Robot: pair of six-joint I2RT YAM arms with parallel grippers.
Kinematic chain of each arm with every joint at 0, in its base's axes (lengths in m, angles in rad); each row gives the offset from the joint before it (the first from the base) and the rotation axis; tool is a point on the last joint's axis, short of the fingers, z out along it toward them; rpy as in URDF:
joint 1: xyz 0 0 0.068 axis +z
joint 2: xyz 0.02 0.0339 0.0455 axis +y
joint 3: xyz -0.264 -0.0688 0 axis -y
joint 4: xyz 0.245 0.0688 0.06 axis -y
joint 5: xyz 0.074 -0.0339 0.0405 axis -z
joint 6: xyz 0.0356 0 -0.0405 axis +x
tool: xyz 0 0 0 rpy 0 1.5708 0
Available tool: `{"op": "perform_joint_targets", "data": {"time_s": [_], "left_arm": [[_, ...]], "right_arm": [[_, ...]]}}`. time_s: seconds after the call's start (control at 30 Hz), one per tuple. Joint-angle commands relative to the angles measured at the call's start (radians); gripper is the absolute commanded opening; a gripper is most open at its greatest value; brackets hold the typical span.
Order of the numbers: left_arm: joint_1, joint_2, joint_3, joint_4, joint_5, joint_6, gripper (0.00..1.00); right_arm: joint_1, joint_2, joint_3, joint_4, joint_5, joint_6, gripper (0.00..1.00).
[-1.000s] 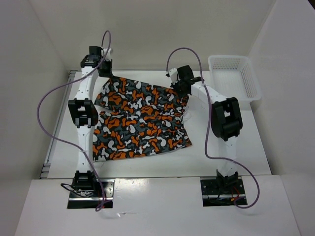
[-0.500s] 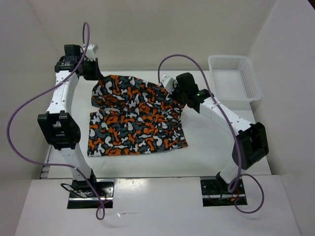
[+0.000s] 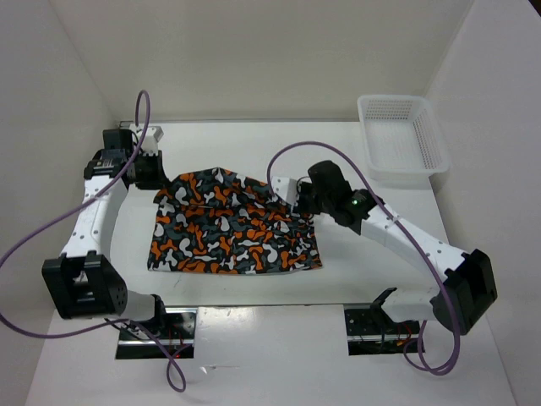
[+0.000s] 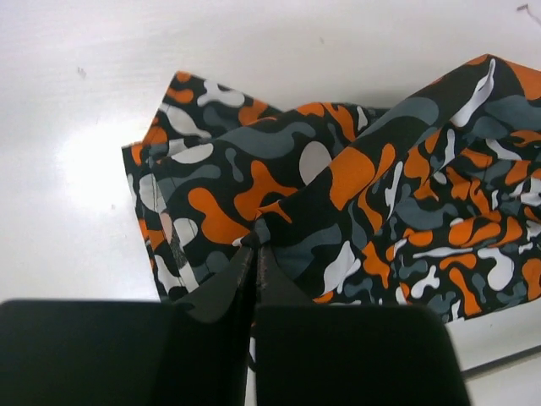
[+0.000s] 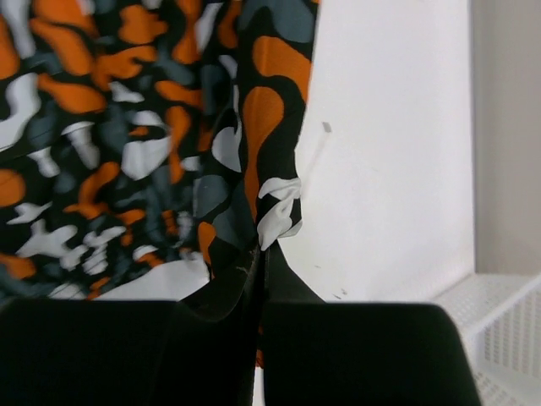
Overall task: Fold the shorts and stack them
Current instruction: Fold the shorts
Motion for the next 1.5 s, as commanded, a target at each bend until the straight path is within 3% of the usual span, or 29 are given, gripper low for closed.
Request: {"op": "perform_joint_targets", "data": {"time_s": [0.0,0.4,0.43,0.5,0.6,0.67,0.7,0.83,0.93,1.03,1.13,1.2,1.33,1.47], "left_arm": [[0.001,-0.072,-0.087,0.021,-0.052,0.004,0.0],[-0.008,-0.259,-0.322,-0.011,-0.124,0.004,0.04],[-0.008,-0.268,-0.333,-0.02,-0.124,0.004,0.04],[-0.008,-0.282,-0.342,-0.052,-0.088,0.004,0.14],[-0.008,-0.315,-0.342,-0.191,-0.016,0.004,0.38],[-0.008,-0.335,-0.342,-0.253,-0.006,0.004,0.41],[-0.008,-0.361,-0.356,-0.321,-0.006,0.004,0.43],[0.004,-0.417,-0.33,-0.417,-0.034,0.004,0.46],[0.004,-0.405,-0.321,-0.413,-0.034,0.004,0.46],[-0.018,-0.339,-0.321,-0.344,-0.078,0.004,0.56],[-0.043,-0.282,-0.368,-0.092,-0.274,0.004,0.62],[-0.043,-0.242,-0.35,-0.034,-0.317,0.004,0.65],[-0.034,-0.01,-0.188,-0.104,-0.209,0.004,0.69],[-0.034,0.089,-0.19,-0.178,-0.153,0.004,0.71]], "right_arm": [[0.043,-0.084,-0.078,-0.018,-0.074,-0.057,0.0],[0.151,-0.236,-0.212,-0.194,-0.129,-0.161,0.0],[0.151,-0.25,-0.224,-0.21,-0.129,-0.171,0.03],[0.172,-0.261,-0.238,-0.26,-0.138,-0.192,0.1],[0.231,-0.299,-0.265,-0.284,-0.173,-0.201,0.42],[0.275,-0.341,-0.287,-0.294,-0.184,-0.183,0.62],[0.313,-0.354,-0.287,-0.303,-0.184,-0.174,0.64],[0.351,-0.41,-0.253,-0.302,-0.206,-0.125,0.67],[0.351,-0.389,-0.223,-0.195,-0.192,-0.034,0.67],[0.351,-0.28,-0.19,-0.086,-0.201,0.041,0.67],[0.351,-0.169,-0.135,-0.063,-0.223,0.096,0.67],[0.329,-0.091,-0.126,-0.063,-0.243,0.105,0.67],[0.231,-0.052,-0.126,-0.081,-0.273,0.141,0.67],[0.192,-0.028,-0.107,-0.191,-0.31,0.162,0.67]]}}
